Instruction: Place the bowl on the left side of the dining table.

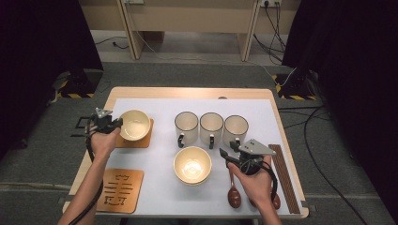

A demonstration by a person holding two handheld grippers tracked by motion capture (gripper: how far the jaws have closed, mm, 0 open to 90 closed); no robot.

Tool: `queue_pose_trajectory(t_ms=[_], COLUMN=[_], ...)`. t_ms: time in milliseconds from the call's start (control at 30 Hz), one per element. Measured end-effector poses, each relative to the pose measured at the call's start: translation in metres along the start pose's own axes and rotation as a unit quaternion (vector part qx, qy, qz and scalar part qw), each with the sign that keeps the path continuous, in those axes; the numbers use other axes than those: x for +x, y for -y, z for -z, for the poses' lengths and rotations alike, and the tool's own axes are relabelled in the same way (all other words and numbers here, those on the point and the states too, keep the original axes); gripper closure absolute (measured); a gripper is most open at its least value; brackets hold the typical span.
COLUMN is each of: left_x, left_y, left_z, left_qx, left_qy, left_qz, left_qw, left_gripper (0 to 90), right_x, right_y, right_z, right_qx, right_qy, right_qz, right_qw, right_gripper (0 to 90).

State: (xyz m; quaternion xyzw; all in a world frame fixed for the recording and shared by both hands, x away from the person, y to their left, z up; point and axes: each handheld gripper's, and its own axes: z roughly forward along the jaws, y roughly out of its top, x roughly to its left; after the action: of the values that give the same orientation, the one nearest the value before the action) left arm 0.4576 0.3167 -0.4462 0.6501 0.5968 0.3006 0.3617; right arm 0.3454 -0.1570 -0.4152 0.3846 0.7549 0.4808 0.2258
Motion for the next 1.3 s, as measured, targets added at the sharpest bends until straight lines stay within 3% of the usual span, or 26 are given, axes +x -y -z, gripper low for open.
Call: queue_pose_trajectory(t_ms=[600, 967, 1133, 1300], left_x=[0.007, 0.007, 0.009, 0.010], left_y=[0.005, 0.004, 0.007, 0.008], left_z=[-0.011, -0.017, -0.022, -0.022], left_qx=[0.006, 0.006, 0.019, 0.015], left_qy=[0.002, -0.005, -0.012, -0.008], left_qz=[0.032, 0.033, 0.035, 0.039], left_qw=[0.9995, 0.9994, 0.9991, 0.9991], left_gripper=[82.8, 82.3, 81.4, 81.0], right_x=[0.001, -0.001, -0.002, -0.003], right_y=[0.001, 0.000, 0.001, 0.002], right_z=[-0.001, 0.000, 0.000, -0.001], right_qx=[0.001, 0.000, 0.000, 0.002], right_qy=[0.000, 0.001, 0.002, 0.002], right_qz=[0.000, 0.000, 0.000, -0.003], right_qw=[1.0000, 1.0000, 1.0000, 1.0000], right_gripper=[50.7, 50.3, 50.0, 49.9])
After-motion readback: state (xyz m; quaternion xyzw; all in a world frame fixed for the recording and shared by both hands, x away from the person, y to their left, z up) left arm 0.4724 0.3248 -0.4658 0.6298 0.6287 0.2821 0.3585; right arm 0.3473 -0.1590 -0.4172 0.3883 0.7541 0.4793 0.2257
